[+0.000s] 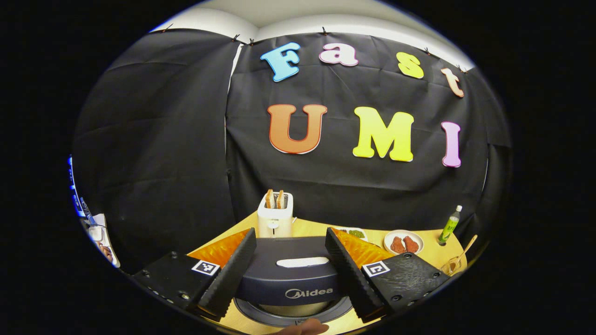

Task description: Close the left gripper, press the button to open the rice cooker; take a wooden spoon from the chopstick holder with the right hand, scoop a spoonful of rice and pour it into the rice cooker, then put the wooden spoon back into the chopstick holder.

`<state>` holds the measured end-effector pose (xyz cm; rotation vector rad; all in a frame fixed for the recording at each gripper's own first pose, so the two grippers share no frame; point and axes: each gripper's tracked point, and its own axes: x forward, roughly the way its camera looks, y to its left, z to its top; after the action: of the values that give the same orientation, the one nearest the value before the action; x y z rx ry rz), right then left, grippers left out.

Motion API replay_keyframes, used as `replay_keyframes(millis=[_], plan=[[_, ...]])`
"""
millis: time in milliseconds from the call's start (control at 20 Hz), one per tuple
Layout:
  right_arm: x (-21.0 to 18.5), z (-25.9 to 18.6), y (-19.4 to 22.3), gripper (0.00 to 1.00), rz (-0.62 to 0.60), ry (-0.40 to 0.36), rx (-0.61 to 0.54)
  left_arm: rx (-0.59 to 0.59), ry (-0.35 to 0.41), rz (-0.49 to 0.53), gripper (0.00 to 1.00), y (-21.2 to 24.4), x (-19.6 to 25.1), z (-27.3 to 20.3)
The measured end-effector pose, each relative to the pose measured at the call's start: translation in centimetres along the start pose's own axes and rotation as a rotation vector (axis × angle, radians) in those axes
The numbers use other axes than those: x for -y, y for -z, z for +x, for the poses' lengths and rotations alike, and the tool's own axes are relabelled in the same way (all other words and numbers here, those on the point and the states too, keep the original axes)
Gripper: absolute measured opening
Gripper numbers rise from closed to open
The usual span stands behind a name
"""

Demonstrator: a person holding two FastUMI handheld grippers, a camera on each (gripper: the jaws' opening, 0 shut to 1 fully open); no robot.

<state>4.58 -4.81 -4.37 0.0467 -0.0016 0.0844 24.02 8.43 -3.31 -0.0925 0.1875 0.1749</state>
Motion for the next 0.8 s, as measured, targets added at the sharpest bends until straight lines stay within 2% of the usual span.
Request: replay_keyframes(millis=[250, 650, 800], plan=[[-0.2, 0.0, 0.5, 0.99, 0.04, 0.014, -0.007, -0.043, 0.02, 0.02, 0.96, 5.1, 1.1, -0.8], [-1.9, 0.6, 1.1, 1.0, -0.01, -0.008, -0.009, -0.013, 0.018, 0.049, 0.97, 10.4, 1.2, -1.1], [-2.1, 1.5, 1.9, 0.98, -0.011, -0.007, -0.026, 0.087, -0.008, 0.042, 0.98, 10.1, 1.0, -1.1]])
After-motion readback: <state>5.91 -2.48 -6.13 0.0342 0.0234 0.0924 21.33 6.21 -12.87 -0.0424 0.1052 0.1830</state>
